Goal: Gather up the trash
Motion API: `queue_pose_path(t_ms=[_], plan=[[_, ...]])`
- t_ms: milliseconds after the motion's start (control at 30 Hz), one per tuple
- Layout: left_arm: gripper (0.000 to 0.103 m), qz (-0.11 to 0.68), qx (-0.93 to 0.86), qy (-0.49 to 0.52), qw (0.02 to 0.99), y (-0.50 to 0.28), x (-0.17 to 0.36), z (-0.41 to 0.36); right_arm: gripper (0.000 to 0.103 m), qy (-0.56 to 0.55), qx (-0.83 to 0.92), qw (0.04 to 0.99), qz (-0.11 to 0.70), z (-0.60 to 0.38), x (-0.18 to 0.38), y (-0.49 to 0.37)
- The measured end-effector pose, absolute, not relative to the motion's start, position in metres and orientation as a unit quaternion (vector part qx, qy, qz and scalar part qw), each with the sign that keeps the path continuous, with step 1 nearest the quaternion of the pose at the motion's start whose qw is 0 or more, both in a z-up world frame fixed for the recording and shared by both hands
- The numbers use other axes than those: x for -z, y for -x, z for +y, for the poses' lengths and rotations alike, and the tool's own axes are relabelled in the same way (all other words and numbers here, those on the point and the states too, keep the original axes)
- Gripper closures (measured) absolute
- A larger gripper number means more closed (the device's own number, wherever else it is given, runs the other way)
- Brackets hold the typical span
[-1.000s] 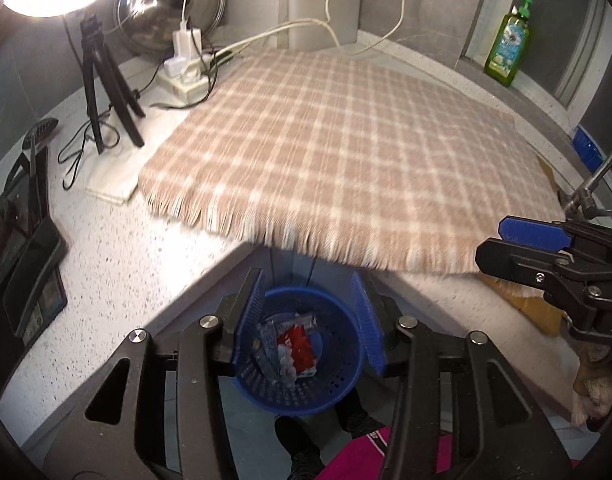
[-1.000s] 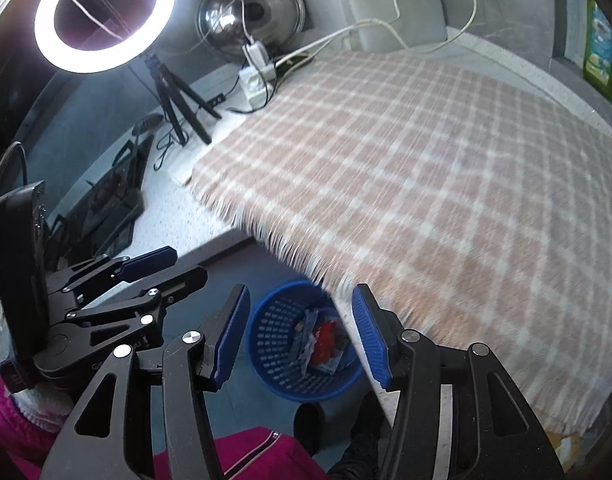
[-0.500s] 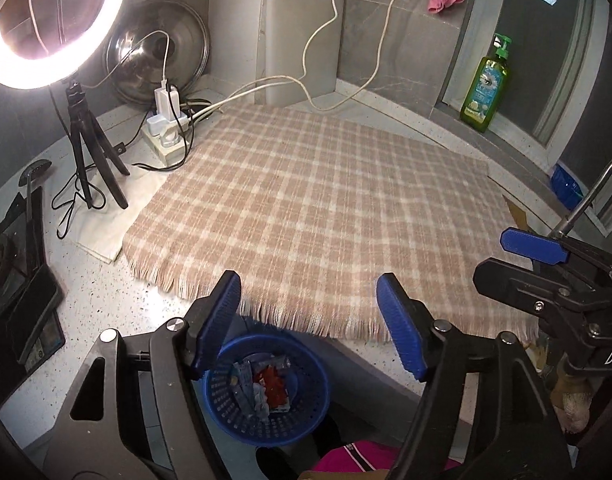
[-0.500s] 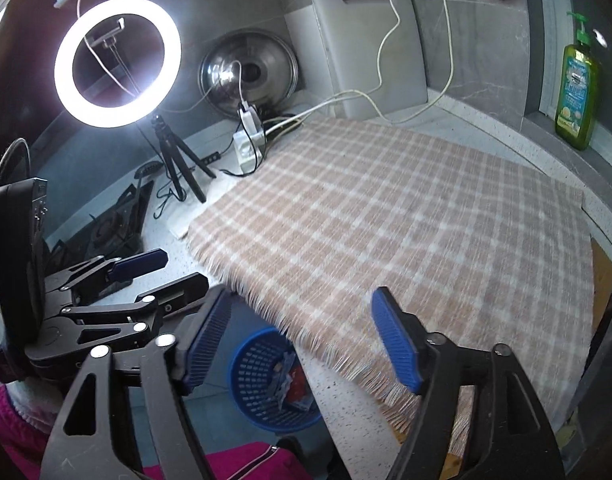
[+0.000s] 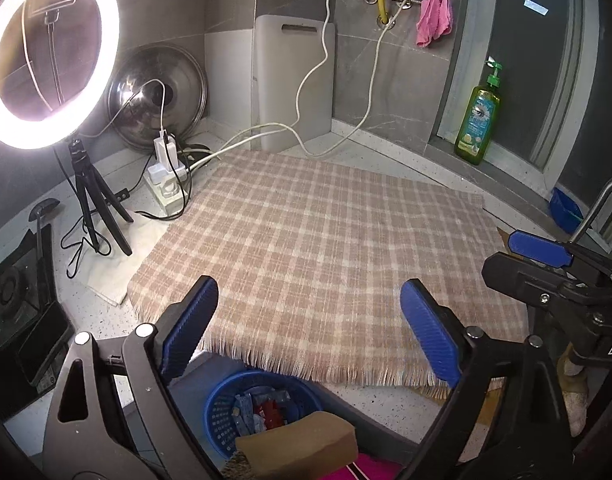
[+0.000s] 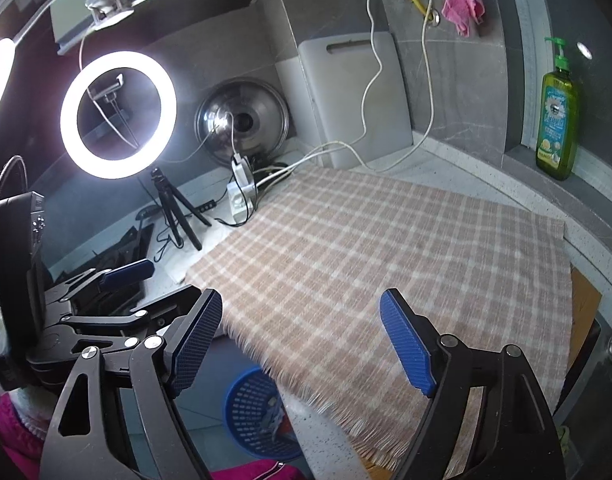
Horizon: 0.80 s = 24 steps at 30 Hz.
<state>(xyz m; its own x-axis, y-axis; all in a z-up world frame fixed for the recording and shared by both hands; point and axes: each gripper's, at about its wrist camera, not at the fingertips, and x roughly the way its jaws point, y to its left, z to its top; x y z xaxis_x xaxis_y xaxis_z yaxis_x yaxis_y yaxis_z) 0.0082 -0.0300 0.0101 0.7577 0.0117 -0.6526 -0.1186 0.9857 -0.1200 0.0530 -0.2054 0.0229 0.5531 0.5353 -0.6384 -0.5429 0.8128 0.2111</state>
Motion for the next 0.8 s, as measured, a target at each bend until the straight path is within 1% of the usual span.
queue_pose_path(t_ms=[67,133,800], plan=[[0.004,0.341,-0.039,0.072,0.937,-0.008,-0.014,-0.032,0.022,0.004,-0.303,0.884,0.356,-0.207,-0.025,-0.055],[0.003,0.340,-0.042,0.067,0.937,-0.009,-0.016,-0.034,0.022,0.002,-0.303,0.884,0.355,-0.207,-0.026,-0.057],[0.003,0.338,-0.050,0.082,0.936,-0.012,-0.023,-0.038,0.021,-0.001,-0.301,0.887,0.350,-0.218,-0.028,-0.064]])
